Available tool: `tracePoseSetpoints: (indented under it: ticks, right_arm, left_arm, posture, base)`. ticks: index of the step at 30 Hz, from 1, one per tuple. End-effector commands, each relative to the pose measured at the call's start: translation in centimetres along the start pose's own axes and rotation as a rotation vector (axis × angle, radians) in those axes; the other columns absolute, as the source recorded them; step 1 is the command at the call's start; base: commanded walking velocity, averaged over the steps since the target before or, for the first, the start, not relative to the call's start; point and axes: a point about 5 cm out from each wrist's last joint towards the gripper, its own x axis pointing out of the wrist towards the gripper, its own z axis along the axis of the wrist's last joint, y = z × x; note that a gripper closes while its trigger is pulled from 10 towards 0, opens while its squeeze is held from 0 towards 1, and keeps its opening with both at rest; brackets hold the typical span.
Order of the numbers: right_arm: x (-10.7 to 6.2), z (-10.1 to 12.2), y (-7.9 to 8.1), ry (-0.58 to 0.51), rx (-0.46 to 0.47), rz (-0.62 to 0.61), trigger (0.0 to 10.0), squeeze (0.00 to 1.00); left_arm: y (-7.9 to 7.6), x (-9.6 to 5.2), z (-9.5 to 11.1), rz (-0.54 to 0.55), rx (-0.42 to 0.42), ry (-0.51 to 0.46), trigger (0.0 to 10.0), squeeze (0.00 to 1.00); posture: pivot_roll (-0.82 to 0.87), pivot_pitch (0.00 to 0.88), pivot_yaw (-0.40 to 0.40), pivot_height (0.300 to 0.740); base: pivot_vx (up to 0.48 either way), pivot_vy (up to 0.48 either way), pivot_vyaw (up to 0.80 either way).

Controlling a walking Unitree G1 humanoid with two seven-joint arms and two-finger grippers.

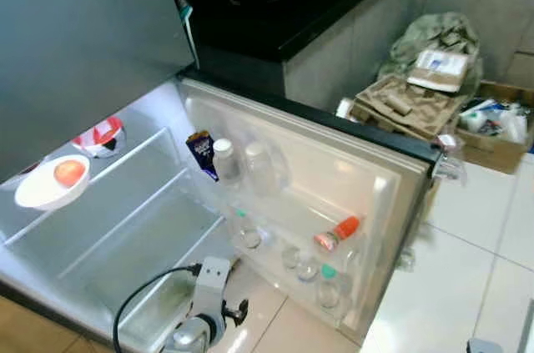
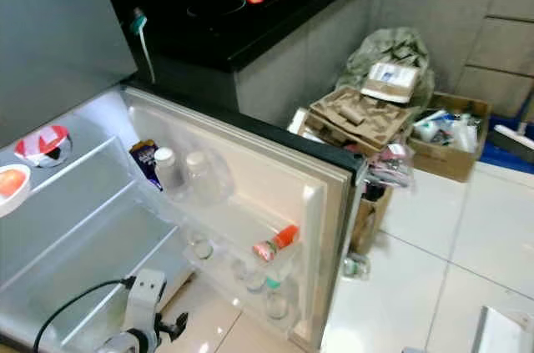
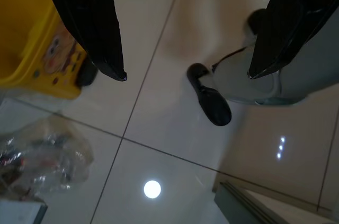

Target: Restocking fridge

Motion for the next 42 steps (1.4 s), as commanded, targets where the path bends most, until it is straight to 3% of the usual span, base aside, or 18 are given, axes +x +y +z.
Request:
tracePoseSetpoints:
  ticks: [1,12,22,28,36,42]
  right_arm:
    - [-0.1,-0.8,0.1,0.022,0.013,0.004,10.0,0.0]
    - [-0.1,-0.4,0.1,-0.004,0.045,0.01,10.0,0.0]
    - [0.1,0.5,0.5,-0.042,0.022,0.032,10.0,0.0]
    - [0.2,1.1,0.7,-0.057,0.011,0.037,10.0,0.0]
    - [0.2,1.5,0.4,-0.075,-0.004,0.035,10.0,0.0]
    - [0.2,3.0,0.0,-0.118,-0.018,0.035,10.0,0.0]
  left_arm:
    - [0.1,-0.3,-1.0,0.0,0.002,0.034,10.0,0.0]
    - [0.0,-0.2,-0.7,0.008,-0.018,0.026,10.0,0.0]
    - [0.0,-0.2,-0.8,0.014,-0.05,0.025,10.0,0.0]
    - [0.0,-0.2,-0.8,0.006,-0.054,0.017,10.0,0.0]
    - [0.4,-0.4,-1.0,0.058,-0.089,0.012,10.0,0.0]
    - [0.5,-0.4,-0.9,0.069,-0.098,0.005,10.0,0.0]
  posture:
    - [-0.1,0.112,0.128,0.73]
    - [-0.1,0.122,0.127,0.73]
    - [-0.1,0.125,0.118,0.73]
    - [-0.1,0.125,0.115,0.73]
    - [-0.1,0.128,0.117,0.73]
    - [-0.1,0.128,0.117,0.73]
  base:
    - [0.0,0.0,-0.79]
    - [0.0,0.0,-0.73]
    - [0.0,0.0,0.0]
    - [0.0,-0.48,0.0]
    - [0.0,-0.06,0.0]
    - [0.0,0.0,0.0]
